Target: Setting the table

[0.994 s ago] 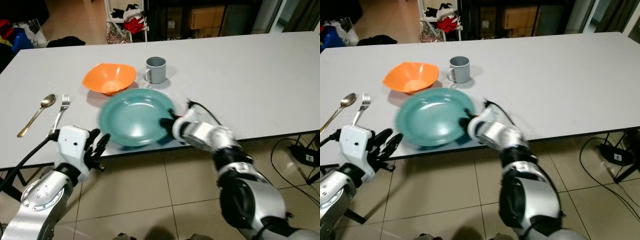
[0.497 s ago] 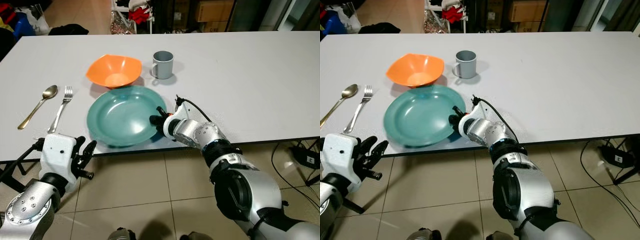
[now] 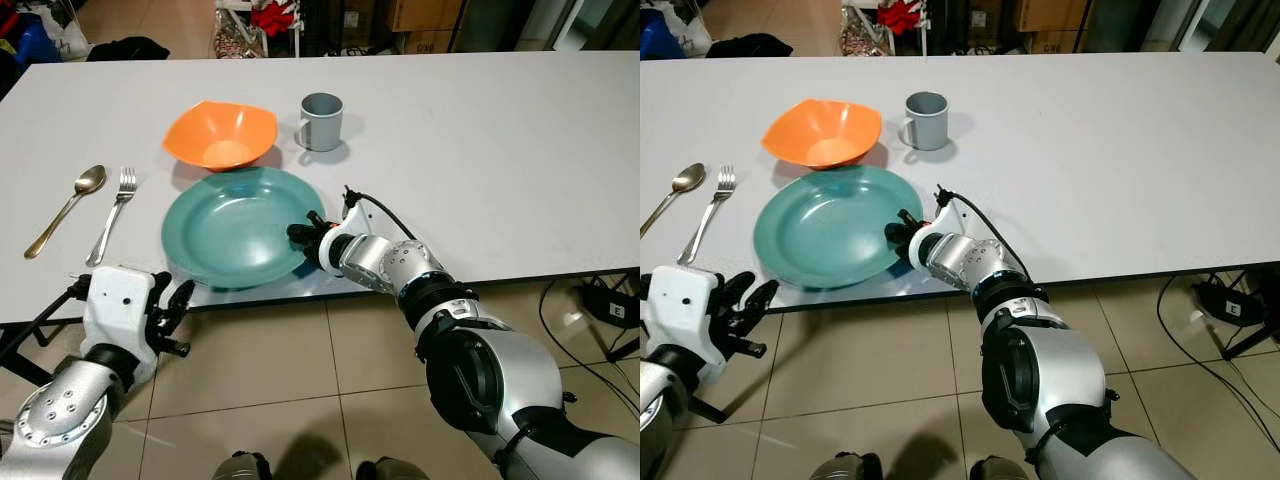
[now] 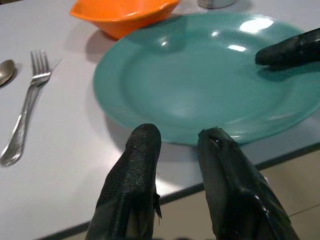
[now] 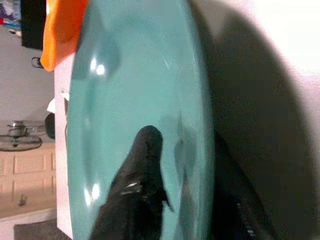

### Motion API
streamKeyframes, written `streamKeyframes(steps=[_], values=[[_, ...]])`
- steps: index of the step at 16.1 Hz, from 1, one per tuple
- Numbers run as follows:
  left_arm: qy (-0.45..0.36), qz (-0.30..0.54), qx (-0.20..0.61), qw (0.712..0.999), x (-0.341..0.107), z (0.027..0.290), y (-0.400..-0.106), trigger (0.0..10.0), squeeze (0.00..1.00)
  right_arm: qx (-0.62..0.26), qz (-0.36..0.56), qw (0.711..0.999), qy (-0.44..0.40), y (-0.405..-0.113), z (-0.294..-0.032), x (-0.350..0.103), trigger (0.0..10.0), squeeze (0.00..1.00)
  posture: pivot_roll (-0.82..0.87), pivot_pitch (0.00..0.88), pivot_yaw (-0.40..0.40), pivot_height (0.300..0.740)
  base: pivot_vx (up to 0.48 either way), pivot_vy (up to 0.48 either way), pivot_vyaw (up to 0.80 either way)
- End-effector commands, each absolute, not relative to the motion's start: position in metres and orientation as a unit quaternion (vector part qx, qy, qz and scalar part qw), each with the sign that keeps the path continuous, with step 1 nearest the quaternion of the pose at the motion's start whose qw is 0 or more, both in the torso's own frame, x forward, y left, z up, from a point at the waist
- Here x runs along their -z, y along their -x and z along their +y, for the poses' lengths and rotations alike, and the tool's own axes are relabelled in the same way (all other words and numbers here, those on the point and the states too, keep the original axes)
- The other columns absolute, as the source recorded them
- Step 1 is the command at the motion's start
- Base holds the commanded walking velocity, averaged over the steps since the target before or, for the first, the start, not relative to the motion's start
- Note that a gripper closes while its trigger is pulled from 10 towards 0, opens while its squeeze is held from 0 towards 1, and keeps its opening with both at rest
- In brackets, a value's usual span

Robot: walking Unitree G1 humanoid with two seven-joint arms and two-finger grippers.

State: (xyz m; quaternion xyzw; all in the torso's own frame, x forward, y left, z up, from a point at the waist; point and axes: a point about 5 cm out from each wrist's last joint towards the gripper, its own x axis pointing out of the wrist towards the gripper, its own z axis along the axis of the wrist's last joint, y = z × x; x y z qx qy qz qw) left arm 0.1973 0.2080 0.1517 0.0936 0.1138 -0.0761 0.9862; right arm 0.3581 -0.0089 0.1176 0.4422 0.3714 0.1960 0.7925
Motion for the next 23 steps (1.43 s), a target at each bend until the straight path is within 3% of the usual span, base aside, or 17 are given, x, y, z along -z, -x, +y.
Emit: streamKeyframes(steps=[1, 5, 7, 16, 18, 20, 21, 22, 23], values=[[-0.097, 0.114, 0.076, 0.986, -0.153, 0.206, -0.197, 10.0, 0.00, -0.254, 0.401, 0.767, -0.432, -0.341, 0.034, -0.123, 10.0, 1.00, 0.00, 0.115, 0.008, 0.740, 0.000, 0.000, 0.00], [-0.096, 0.112, 0.075, 0.986, -0.153, 0.207, -0.200, 10.0, 0.00, -0.281, 0.403, 0.767, -0.413, -0.340, 0.026, -0.119, 10.0, 1.00, -0.01, 0.097, 0.011, 0.740, 0.000, 0.000, 0.00], [-0.095, 0.108, 0.075, 0.987, -0.154, 0.207, -0.203, 10.0, 0.00, -0.277, 0.394, 0.782, -0.397, -0.345, 0.008, -0.116, 10.0, 1.00, -0.01, 0.084, 0.015, 0.740, 0.000, 0.000, 0.00], [-0.091, 0.098, 0.080, 0.988, -0.155, 0.208, -0.214, 10.0, 0.00, -0.294, 0.357, 0.786, -0.410, -0.356, -0.047, -0.119, 10.0, 1.00, -0.03, 0.041, 0.034, 0.740, 0.000, 0.000, 0.00], [-0.092, 0.098, 0.082, 0.988, -0.154, 0.208, -0.215, 10.0, 0.00, -0.296, 0.328, 0.807, -0.392, -0.360, -0.063, -0.125, 10.0, 1.00, -0.03, 0.038, 0.035, 0.740, 0.000, 0.000, 0.00], [-0.093, 0.099, 0.082, 0.987, -0.153, 0.209, -0.215, 10.0, 0.00, -0.260, 0.282, 0.867, -0.319, -0.369, -0.086, -0.131, 10.0, 1.00, -0.03, 0.026, 0.034, 0.740, 0.000, 0.000, 0.00], [-0.093, 0.099, 0.082, 0.987, -0.152, 0.209, -0.214, 10.0, 0.00, -0.249, 0.274, 0.875, -0.311, -0.370, -0.090, -0.132, 10.0, 1.00, -0.03, 0.026, 0.034, 0.740, 0.000, 0.000, 0.00], [-0.094, 0.100, 0.081, 0.987, -0.151, 0.210, -0.214, 10.0, 0.00, -0.225, 0.249, 0.881, -0.333, -0.374, -0.098, -0.138, 10.0, 0.00, -0.03, 0.023, 0.035, 0.740, 0.000, 0.000, 0.00], [-0.095, 0.100, 0.082, 0.987, -0.151, 0.209, -0.215, 10.0, 0.00, -0.208, 0.232, 0.893, -0.324, -0.376, -0.100, -0.140, 10.0, 0.00, -0.03, 0.023, 0.035, 0.740, 0.000, 0.000, 0.00]])
